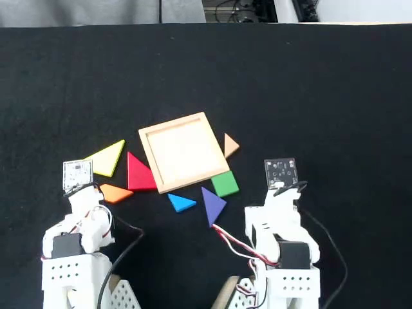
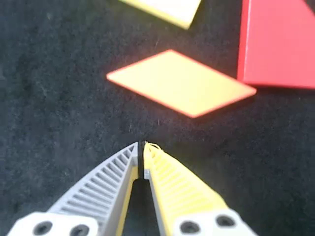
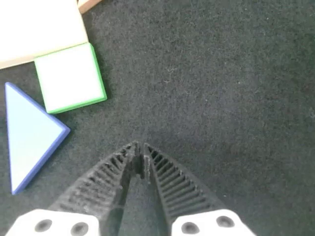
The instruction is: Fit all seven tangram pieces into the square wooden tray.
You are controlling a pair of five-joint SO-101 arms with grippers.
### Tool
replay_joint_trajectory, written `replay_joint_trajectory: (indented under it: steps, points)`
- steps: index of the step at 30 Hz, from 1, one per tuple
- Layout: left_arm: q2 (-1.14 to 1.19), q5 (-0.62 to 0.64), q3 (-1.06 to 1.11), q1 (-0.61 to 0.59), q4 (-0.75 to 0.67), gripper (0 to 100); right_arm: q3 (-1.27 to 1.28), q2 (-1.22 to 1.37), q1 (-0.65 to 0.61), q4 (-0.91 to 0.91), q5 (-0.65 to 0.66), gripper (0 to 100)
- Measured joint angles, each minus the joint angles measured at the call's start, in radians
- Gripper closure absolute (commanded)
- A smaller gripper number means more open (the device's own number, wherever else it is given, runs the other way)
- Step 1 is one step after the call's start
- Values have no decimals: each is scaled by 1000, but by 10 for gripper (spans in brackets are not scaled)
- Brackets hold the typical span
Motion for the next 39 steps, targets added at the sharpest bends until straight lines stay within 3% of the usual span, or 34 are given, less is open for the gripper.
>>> replay_joint_trajectory:
  steps: [6,19,27,34,39]
  points:
    - [2,0,0,0,-149,970,0,0,-6,-114,0,983]
    - [3,0,-5,35,-750,970,0,0,-6,-502,0,983]
    - [3,-2,-2,226,-727,970,0,0,34,-542,-2,982]
    - [3,-137,5,244,-710,970,-29,0,87,-543,-2,983]
    - [5,-141,17,255,-709,970,-181,0,-12,-451,-2,985]
